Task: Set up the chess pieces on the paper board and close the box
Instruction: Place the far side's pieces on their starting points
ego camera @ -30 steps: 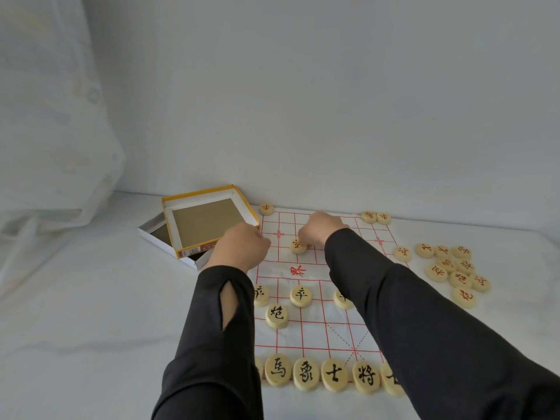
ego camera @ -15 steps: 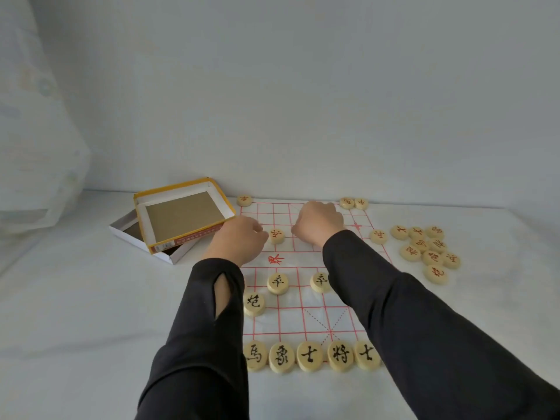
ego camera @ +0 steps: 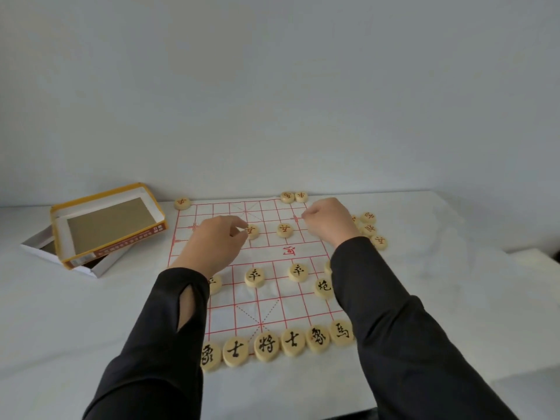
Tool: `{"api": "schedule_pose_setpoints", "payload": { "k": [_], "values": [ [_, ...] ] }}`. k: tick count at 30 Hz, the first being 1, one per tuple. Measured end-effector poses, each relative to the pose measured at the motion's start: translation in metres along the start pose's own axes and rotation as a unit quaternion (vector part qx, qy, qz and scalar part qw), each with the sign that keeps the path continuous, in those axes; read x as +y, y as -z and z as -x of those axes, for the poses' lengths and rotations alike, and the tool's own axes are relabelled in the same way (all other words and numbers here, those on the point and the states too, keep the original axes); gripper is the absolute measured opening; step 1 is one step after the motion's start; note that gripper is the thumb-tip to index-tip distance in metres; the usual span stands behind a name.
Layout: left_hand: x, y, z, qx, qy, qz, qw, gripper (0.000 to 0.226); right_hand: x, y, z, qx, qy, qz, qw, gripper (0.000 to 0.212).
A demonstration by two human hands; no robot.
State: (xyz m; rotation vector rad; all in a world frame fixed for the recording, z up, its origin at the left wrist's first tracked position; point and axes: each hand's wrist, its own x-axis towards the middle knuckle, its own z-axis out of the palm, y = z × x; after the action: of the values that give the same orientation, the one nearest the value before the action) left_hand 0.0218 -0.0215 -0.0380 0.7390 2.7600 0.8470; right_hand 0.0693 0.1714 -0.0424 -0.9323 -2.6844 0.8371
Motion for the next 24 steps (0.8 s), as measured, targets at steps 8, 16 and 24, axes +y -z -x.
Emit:
{"api": "schedule_pose_setpoints", "payload": {
  "k": [8, 16, 24],
  "values": [
    [0.006, -0.007, -0.006, 0.011, -0.005, 0.003, 1.000, 0.030, 0.064, 0.048, -0.013, 0.042, -0.101, -0.050, 0.993, 0.032],
    [0.018, -0.018, -0.007, 0.031, -0.023, -0.018, 0.999, 0.032, 0.090, 0.043, -0.010, 0.068, -0.083, -0.095, 0.990, 0.041],
    [0.034, -0.029, -0.002, 0.050, -0.050, -0.049, 0.996, 0.033, 0.115, 0.051, -0.022, 0.160, -0.191, -0.342, 0.906, 0.042]
  ]
}}
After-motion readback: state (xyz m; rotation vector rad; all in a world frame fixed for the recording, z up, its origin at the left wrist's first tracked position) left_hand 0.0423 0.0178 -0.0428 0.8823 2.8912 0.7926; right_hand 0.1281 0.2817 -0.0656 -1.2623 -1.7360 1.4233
